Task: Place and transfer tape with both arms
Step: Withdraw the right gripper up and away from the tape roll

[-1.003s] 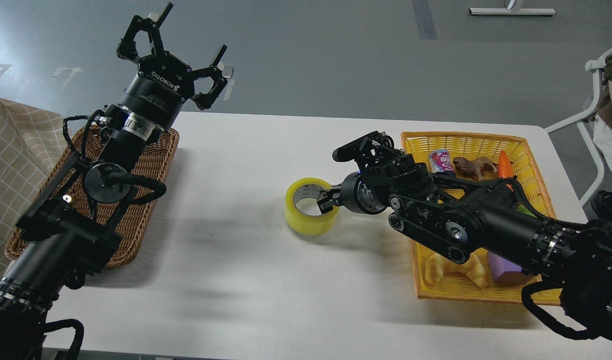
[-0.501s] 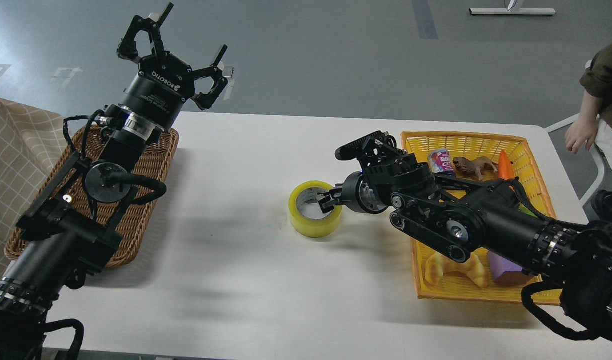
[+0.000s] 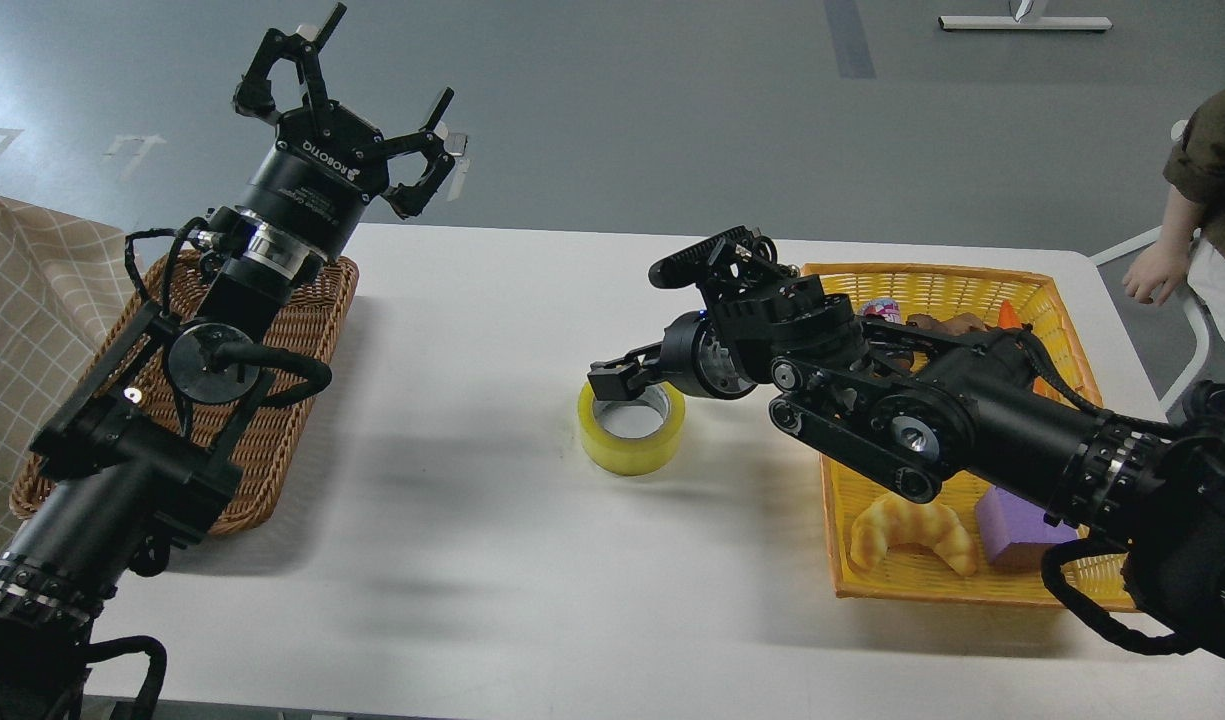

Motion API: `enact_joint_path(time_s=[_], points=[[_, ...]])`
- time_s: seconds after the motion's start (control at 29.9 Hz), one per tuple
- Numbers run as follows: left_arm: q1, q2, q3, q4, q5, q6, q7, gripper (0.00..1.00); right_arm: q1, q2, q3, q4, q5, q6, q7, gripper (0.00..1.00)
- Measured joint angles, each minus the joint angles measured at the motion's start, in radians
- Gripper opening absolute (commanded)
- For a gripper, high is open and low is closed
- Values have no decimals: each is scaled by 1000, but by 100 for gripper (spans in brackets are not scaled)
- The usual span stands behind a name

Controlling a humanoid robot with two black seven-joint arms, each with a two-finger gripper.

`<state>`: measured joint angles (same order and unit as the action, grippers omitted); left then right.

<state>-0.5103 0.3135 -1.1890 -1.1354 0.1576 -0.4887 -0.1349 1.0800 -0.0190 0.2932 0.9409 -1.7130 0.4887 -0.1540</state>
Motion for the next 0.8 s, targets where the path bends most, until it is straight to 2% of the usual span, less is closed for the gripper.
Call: enact_joint_path(time_s=[0.17, 0.43, 0.6, 0.8], points=[[-2, 1, 5, 0, 2, 0, 1, 98, 20, -97, 46, 82, 42, 0, 2, 98], [-2, 1, 9, 3, 12, 0, 3, 98, -12, -345, 139, 328, 149, 0, 6, 98], [-3, 7, 15, 4, 17, 0, 4, 98, -102, -440, 290, 422, 216, 0, 7, 98], [-5, 28, 18, 7, 19, 0, 4, 98, -233, -468, 558, 462, 317, 0, 8, 100]])
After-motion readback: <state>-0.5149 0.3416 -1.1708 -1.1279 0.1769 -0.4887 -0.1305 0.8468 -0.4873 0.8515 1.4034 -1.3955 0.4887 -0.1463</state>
